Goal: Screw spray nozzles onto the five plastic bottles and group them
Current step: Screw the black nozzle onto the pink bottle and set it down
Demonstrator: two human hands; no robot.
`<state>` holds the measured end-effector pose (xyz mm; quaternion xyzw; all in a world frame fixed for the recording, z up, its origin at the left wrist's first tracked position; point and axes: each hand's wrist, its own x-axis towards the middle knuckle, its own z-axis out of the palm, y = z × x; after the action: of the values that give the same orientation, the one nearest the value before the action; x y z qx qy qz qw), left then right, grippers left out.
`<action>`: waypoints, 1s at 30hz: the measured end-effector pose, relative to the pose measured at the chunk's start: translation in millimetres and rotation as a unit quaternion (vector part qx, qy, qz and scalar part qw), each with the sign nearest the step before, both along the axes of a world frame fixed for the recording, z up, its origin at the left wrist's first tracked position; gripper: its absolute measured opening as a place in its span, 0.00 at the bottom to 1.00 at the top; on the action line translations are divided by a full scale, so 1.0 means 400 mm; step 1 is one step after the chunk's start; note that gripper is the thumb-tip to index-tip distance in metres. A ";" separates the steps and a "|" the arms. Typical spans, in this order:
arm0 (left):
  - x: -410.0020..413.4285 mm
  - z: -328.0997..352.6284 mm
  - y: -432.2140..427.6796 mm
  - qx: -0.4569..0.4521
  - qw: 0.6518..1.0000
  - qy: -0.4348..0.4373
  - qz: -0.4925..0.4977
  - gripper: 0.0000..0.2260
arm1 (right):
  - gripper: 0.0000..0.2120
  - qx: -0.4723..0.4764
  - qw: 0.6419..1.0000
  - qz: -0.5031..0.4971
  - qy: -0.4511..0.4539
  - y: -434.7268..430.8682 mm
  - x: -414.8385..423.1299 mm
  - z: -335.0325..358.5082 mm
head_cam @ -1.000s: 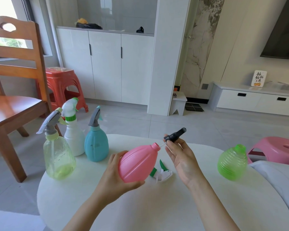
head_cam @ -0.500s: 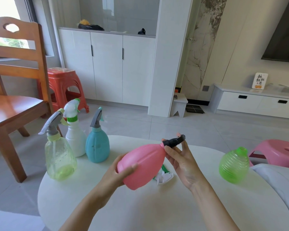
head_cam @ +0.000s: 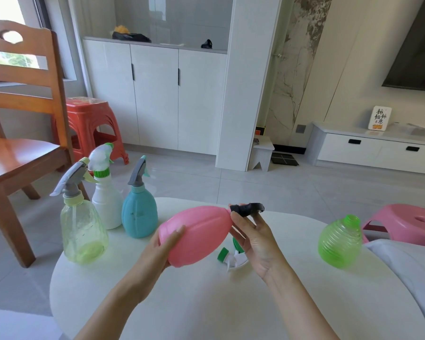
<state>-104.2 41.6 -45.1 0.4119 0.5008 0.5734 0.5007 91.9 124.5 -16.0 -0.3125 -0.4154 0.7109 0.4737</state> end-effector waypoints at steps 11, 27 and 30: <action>-0.022 -0.010 -0.002 -0.139 0.984 -0.030 -0.109 0.33 | 0.27 0.008 0.999 0.028 -0.026 0.002 0.014 0.002; -0.009 -0.005 -0.003 -0.043 0.992 0.033 -0.111 0.39 | 0.29 -0.024 0.999 -0.044 -0.004 0.004 0.000 -0.002; -0.015 -0.002 0.002 -0.005 0.993 -0.012 -0.115 0.40 | 0.30 -0.029 0.999 -0.038 -0.001 0.005 -0.002 -0.006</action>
<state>-110.2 42.6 -45.7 0.4574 0.4468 0.5143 0.5715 91.2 126.3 -18.4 -0.3419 -0.3828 0.7042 0.4905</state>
